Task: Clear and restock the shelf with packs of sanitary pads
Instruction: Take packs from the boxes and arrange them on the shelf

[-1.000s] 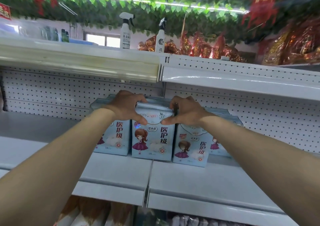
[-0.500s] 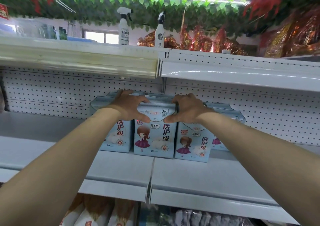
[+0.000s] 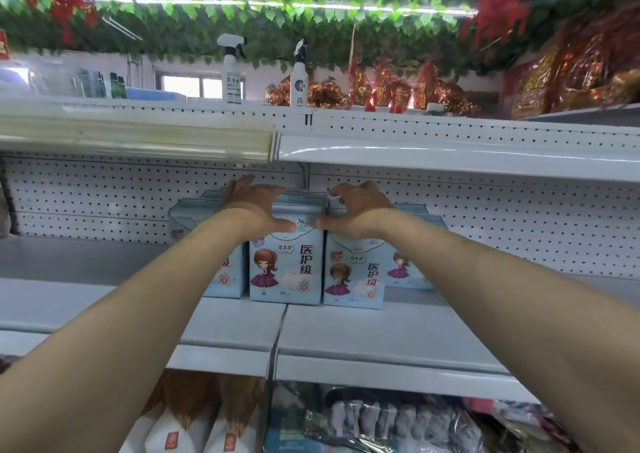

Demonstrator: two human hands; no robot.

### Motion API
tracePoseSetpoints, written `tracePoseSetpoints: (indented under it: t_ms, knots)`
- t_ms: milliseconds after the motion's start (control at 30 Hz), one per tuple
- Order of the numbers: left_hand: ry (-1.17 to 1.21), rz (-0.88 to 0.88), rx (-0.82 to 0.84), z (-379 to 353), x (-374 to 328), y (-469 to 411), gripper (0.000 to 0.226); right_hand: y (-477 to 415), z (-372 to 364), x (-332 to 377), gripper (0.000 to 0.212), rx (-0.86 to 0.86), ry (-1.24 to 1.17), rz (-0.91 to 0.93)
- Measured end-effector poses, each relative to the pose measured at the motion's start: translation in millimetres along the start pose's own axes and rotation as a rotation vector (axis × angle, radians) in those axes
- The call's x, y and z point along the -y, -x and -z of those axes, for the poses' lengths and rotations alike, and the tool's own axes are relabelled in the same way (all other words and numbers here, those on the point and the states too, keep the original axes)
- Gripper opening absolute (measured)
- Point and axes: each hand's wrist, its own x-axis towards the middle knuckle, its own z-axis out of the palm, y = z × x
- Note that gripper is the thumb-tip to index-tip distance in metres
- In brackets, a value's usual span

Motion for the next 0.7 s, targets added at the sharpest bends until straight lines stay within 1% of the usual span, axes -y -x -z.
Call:
tracePoseSetpoints:
  t_ms: [100,167,233,300,433,533,700]
  knots:
    - [0.005,-0.014,-0.054,7,-32,11,0.081,16,17,-24,0.082,-0.01,-0.015,-0.021]
    - [0.079,-0.055,-0.061,8,-58,21,0.077,32,30,-44,0.081,-0.015,0.004,-0.049]
    - [0.177,-0.112,-0.047,8,-90,35,0.069,51,42,-67,0.08,-0.032,0.003,-0.059]
    - [0.166,-0.15,-0.066,7,-126,46,0.064,72,54,-96,0.079,-0.044,-0.004,-0.06]
    - [0.164,-0.19,-0.078,-6,-193,59,0.072,111,78,-159,0.081,-0.043,0.0,-0.1]
    - [0.216,-0.21,-0.038,-20,-240,67,0.07,140,92,-205,0.078,-0.041,-0.022,-0.157]
    - [0.394,-0.162,0.112,-57,-310,76,0.071,185,93,-276,0.074,0.002,-0.096,-0.265]
